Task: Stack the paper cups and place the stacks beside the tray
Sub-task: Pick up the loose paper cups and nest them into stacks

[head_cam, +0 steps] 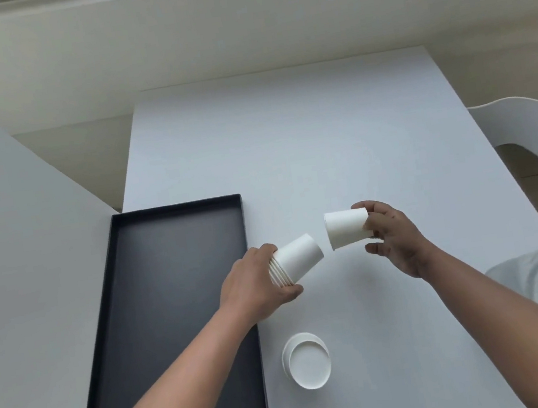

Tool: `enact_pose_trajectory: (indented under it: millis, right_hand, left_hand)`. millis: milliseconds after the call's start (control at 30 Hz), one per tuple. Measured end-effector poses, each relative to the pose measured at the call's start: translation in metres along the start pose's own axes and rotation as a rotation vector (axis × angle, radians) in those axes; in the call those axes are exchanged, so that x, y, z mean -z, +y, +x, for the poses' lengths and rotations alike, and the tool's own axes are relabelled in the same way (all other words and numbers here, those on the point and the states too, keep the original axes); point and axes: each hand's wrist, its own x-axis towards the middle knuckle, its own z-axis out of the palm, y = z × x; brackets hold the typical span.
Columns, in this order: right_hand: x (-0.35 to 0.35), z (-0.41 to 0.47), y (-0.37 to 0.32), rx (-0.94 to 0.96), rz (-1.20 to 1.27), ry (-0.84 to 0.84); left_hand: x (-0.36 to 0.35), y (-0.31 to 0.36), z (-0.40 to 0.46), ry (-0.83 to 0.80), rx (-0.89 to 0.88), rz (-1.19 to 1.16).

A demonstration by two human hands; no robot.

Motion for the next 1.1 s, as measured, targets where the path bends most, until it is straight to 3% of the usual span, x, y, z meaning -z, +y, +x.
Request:
enact_pose_trajectory:
  millis: [233, 467, 600, 800, 933, 1100]
  right_hand:
    - [-0.027, -0.026, 0.010, -0.022, -0.068, -0.159]
    - [-0.047, -0.039, 0.014, 0.080, -0.082, -0.160]
    - [-0.057, -0.047, 0.012, 0.134, -0.072, -0.165]
    - [-0.065, -0.062, 0.024, 0.022, 0.023, -0.246]
    - [-0.064, -0.072, 0.036, 0.030, -0.160, -0.342]
    - [-0.045, -0.088, 0.056, 0.046, -0.670, -0.457]
  left_hand:
    - [-0.007, 0.014, -0.009, -0.073, -0.077, -0.121]
    - [-0.007, 0.010, -0.014, -0.106, -0.104, -0.335]
    - [-0.007, 0.008, -0.018, -0.112, -0.061, -0.629]
    - [-0.011, 0.016, -0.020, -0.127, 0.055, -1.121]
    - [-0.014, 0.014, -0.020, -0.078, 0.098, -1.256]
    - [-0.021, 0.002, -0.026, 0.075, 0.078, -1.100]
